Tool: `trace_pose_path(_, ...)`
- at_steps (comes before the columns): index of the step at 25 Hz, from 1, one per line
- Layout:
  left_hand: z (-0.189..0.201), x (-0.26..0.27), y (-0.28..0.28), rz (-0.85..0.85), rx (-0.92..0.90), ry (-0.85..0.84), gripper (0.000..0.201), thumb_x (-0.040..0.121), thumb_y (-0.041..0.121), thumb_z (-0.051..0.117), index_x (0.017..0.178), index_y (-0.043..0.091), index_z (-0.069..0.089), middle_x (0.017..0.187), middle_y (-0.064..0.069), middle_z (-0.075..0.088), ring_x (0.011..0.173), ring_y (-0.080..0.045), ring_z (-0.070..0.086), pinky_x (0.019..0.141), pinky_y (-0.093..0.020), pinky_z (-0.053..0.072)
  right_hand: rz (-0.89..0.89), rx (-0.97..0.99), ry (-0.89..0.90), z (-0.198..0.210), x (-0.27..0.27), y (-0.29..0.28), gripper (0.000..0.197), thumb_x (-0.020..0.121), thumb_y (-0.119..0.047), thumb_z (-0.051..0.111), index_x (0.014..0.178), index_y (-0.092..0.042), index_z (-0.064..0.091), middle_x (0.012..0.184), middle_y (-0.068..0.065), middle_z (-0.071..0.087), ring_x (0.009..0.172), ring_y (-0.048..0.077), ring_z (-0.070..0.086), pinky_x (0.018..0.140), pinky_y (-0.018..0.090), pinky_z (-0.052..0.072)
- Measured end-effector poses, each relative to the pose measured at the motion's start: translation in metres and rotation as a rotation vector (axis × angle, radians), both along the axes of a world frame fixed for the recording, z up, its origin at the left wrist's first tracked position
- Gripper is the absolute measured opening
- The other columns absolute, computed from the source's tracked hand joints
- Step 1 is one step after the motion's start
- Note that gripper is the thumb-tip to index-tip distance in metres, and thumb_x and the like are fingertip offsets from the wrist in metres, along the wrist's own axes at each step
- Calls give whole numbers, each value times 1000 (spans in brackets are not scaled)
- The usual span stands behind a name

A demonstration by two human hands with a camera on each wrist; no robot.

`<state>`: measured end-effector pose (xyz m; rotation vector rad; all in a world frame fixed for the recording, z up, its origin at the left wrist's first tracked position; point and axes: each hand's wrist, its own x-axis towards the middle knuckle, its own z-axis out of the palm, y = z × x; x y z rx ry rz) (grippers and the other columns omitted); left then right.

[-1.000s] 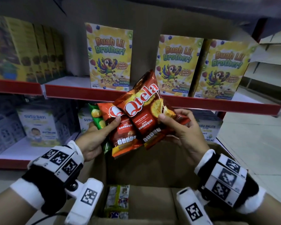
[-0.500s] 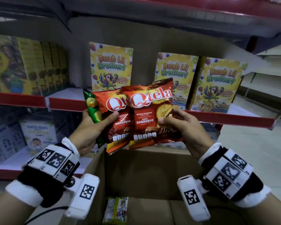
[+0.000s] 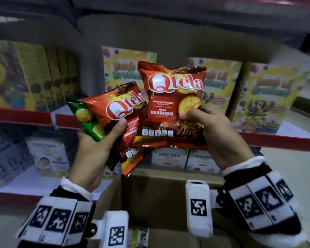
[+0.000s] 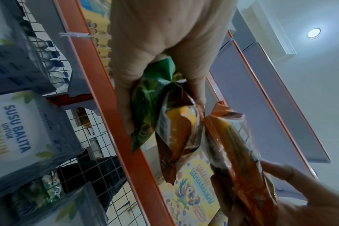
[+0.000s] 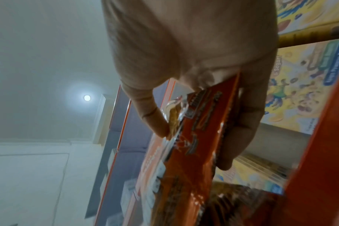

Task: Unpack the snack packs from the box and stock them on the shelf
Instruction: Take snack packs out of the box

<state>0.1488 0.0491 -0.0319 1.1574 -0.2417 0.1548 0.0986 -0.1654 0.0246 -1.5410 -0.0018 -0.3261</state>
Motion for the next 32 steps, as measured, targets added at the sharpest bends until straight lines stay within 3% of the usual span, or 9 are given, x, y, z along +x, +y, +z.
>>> trace_pose_path(4,-25,26,-3,60,-2,70,97,55,40,85,137,16,40,127,-2,63,111,-22,64,95,-49,49,50,-44,-9,-37,16,-1,73,62,-27,73,130,-33,48,105,-4,73,94,16,71,79,34,54)
trace_pose_path(9,-33,45,-5,157,47,113,98,58,44,84,139,17,37,129,1,62,112,-19,64,91,-44,53,18,-12,40,-61,38,0,66,65,-29,71,128,-34,51,110,-9,70,97,7,69,76,25,56)
trace_pose_path(13,4,25,-12,298,151,198,85,59,45,80,130,26,36,126,9,61,113,-7,62,95,-37,52,-16,72,185,-35,26,7,62,64,-29,71,124,-31,56,107,-12,71,97,4,67,73,20,53)
trace_pose_path(16,29,-12,-11,299,149,250,70,58,37,75,118,33,40,113,15,68,106,-3,65,84,-26,57,7,50,280,-4,-2,11,65,64,-29,82,124,-31,56,106,-16,71,94,1,67,68,14,54)
trace_pose_path(18,65,-34,-6,326,129,286,73,60,34,75,124,32,39,113,17,68,104,-2,65,77,-20,56,12,35,311,33,-19,15,67,64,-30,84,124,-32,55,109,-16,70,96,1,66,71,14,54)
trace_pose_path(23,218,-55,11,397,158,242,72,58,39,74,121,38,39,117,19,64,111,-2,62,87,-21,54,-12,62,210,172,-39,30,62,70,-25,68,129,-33,49,114,-14,67,103,2,64,72,14,53)
trace_pose_path(26,318,-47,20,406,193,172,84,60,39,76,132,27,34,132,4,58,118,-8,58,98,-33,50,-6,99,118,266,-35,38,51,71,-27,68,120,-33,56,109,-14,69,99,2,65,71,13,52)
trace_pose_path(29,417,-36,29,410,197,99,99,61,42,84,139,15,29,136,-3,54,121,-13,57,103,-43,46,16,113,35,370,-25,47,48,70,-41,72,117,-33,61,111,-10,70,101,6,66,74,16,53)
trace_pose_path(32,486,-28,34,420,193,56,94,53,51,79,131,24,33,130,3,58,115,-8,60,102,-43,47,48,90,-28,444,-18,55,42,74,-44,72,114,-36,62,111,-11,70,101,8,67,75,23,56)
